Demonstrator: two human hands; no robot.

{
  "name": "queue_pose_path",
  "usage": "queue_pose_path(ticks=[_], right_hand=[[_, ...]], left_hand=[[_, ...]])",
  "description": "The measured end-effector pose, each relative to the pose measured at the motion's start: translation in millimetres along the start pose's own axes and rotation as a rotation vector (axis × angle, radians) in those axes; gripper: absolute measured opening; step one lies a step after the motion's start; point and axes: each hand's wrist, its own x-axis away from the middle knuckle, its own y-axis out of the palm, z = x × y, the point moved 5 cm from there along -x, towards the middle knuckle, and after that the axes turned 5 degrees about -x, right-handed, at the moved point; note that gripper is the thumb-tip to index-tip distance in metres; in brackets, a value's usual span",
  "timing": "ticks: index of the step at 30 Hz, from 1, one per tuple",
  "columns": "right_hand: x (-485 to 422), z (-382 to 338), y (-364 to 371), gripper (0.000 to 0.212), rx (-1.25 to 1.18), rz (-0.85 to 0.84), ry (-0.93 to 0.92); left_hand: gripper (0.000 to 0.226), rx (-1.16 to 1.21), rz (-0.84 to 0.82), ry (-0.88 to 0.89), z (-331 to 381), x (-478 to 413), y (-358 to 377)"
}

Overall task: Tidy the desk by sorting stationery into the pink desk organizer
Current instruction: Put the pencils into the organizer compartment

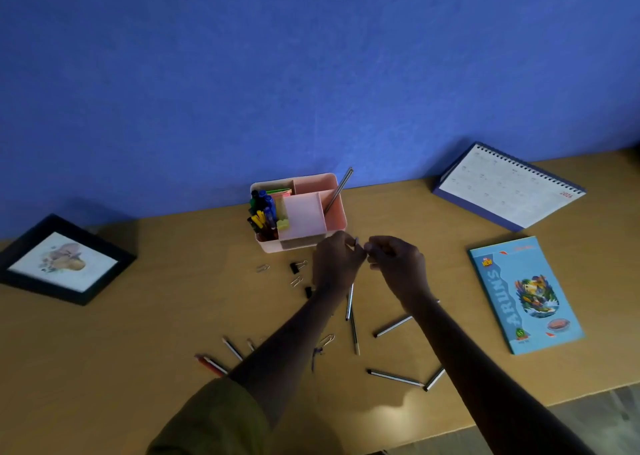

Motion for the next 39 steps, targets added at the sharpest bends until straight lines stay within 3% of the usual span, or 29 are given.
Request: queue_pose_path(ticks=[4, 11, 17, 24, 39], right_hand=[[-11, -32, 8, 0.013, -0.021, -0.044, -0.083], [-21, -79, 16, 0.010, -0.083, -0.100, -0.201], [-41, -112, 4, 0.008, -0.232, 0.085, -0.241], [-55, -144, 1, 0.012, 0.003, 0.257, -0.492], [-77, -97, 39, 0.018, 0.161, 0.232, -0.324]], left_hand=[[0.028, 0.004, 0.080, 0.128, 21, 11, -25], [0.028, 0.006, 0.236, 0.185, 15, 15, -75], [0.017, 0.052, 0.328, 0.086, -27, 30, -117], [0.015, 0.027, 0.327, -0.063, -91, 58, -146], [0.014, 0.065, 0.240, -0.307, -151, 90, -130]])
